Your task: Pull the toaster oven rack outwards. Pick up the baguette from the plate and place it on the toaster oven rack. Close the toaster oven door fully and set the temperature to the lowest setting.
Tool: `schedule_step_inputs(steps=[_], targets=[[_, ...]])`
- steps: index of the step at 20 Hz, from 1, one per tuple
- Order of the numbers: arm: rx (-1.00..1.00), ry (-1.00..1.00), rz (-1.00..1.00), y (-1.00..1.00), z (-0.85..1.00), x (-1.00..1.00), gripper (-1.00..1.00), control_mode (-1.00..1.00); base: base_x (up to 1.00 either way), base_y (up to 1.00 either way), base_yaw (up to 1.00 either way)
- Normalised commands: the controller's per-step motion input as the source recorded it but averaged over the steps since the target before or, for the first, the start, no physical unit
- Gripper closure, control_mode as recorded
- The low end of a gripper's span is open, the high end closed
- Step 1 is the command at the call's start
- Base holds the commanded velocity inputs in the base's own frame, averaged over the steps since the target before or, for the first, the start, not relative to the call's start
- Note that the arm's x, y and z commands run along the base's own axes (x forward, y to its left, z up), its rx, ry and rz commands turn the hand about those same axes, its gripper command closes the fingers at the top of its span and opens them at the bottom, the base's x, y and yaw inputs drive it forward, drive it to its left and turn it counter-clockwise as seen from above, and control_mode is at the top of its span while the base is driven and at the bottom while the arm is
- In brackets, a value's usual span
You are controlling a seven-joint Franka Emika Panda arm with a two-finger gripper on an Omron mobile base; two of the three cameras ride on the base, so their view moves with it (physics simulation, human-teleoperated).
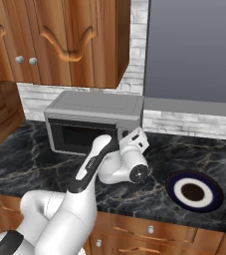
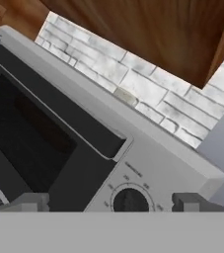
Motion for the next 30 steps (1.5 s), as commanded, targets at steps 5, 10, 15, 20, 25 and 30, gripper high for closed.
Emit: schedule_step_inputs(steps=[5,10,15,20,25,30], targets=[[0.04,0.00,-0.04,-0.03,0.00,0.00,-1.00,-1.00,0.00,0.00,0.00],[0.00,0.00,-0.02,0.00,0.00,0.04,-1.00,-1.00,0.00,0.00,0.00],[0.00,0.00,-0.01,0.06,0.00,0.14,-1.00,-1.00,0.00,0.00,0.00],[0.00,0.00,0.00,0.05,0.00,0.13,-1.00,-1.00,0.00,0.00,0.00],[0.00,0.00,0.00,0.00,-0.06,0.08,-1.00,-1.00,0.00,0.00,0.00],[0.00,0.00,0.00,0.00,-0.15,0.07,-1.00,-1.00,0.00,0.00,0.00]])
